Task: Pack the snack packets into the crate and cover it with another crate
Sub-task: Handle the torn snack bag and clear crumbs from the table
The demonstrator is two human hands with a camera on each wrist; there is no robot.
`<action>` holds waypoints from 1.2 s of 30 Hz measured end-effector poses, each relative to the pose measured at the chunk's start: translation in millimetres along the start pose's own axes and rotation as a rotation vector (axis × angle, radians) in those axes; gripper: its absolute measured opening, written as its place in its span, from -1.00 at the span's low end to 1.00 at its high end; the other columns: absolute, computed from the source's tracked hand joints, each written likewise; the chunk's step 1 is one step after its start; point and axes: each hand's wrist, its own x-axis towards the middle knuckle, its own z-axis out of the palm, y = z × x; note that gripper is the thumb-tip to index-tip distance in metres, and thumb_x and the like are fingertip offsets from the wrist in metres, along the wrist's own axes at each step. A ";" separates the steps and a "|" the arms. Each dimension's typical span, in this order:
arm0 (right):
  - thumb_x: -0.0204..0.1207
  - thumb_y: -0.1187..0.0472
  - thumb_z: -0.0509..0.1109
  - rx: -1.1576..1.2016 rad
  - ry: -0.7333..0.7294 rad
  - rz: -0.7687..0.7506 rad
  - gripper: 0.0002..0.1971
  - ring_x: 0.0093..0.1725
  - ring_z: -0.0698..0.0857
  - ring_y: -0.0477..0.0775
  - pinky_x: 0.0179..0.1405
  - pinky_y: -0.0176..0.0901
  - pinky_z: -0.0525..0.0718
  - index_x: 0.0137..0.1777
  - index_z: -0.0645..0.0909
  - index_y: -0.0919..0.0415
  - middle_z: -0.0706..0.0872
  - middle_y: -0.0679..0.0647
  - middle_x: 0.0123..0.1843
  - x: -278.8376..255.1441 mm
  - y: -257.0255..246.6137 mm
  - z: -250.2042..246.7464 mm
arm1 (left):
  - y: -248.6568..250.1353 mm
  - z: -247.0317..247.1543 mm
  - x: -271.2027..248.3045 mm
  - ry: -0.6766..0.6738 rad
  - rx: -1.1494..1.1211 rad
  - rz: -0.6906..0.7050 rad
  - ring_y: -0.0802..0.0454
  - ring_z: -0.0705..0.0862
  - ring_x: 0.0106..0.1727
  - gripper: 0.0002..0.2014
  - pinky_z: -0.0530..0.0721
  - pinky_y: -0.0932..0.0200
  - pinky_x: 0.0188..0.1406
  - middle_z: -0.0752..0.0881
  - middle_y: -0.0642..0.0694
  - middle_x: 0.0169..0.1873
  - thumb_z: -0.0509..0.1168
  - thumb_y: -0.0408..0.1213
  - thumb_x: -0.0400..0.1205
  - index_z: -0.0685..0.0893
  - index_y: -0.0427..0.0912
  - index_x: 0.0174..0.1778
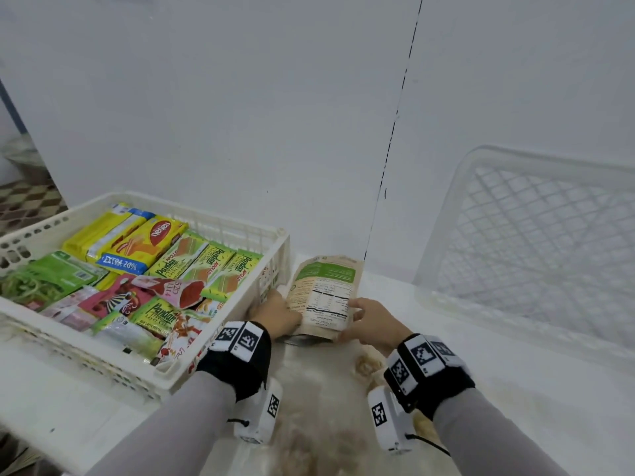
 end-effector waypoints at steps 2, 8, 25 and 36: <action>0.17 0.42 0.66 0.037 0.038 -0.063 -0.44 -0.07 0.69 -0.13 -0.29 -0.52 0.57 0.21 0.63 0.23 0.72 -0.14 -0.12 -0.4 -3.0 -4.8 | 0.7 -3.0 -0.5 0.000 -0.143 0.002 -0.12 0.53 0.20 -0.45 0.49 0.19 0.15 0.54 -0.17 0.16 0.39 -0.20 0.51 0.32 -0.19 0.36; 0.30 0.03 0.60 -0.193 0.399 -0.209 -0.45 0.09 0.59 -0.07 -0.37 -0.66 0.39 0.23 0.65 0.32 0.61 0.04 0.11 -4.0 -14.2 -11.9 | 18.4 -13.8 -19.0 0.135 -0.516 0.200 -0.17 0.64 -0.02 -0.66 0.68 -0.03 0.01 0.60 -0.28 -0.01 0.45 -0.37 0.49 0.51 -0.20 0.12; 0.58 0.15 0.33 -0.519 0.746 -0.502 -0.82 -0.01 0.61 0.10 -0.14 -0.11 0.57 0.05 0.73 0.18 0.69 0.10 0.00 -14.7 -49.7 -28.8 | 50.3 -26.8 -30.1 0.390 -0.191 0.730 0.14 0.67 0.07 -0.49 0.51 0.61 0.00 0.76 -0.01 0.10 0.21 -0.64 0.43 0.73 -0.09 0.20; 0.62 0.27 0.16 -0.998 0.066 -0.433 -0.71 0.17 0.65 0.21 0.11 -0.14 0.50 0.21 0.65 0.28 0.72 0.24 0.16 11.2 -94.8 3.2 | 57.4 -29.0 -35.1 0.254 -0.087 0.741 0.16 0.63 0.21 -0.35 0.44 0.64 0.06 0.73 0.01 0.20 0.16 -0.65 0.41 0.62 -0.01 0.36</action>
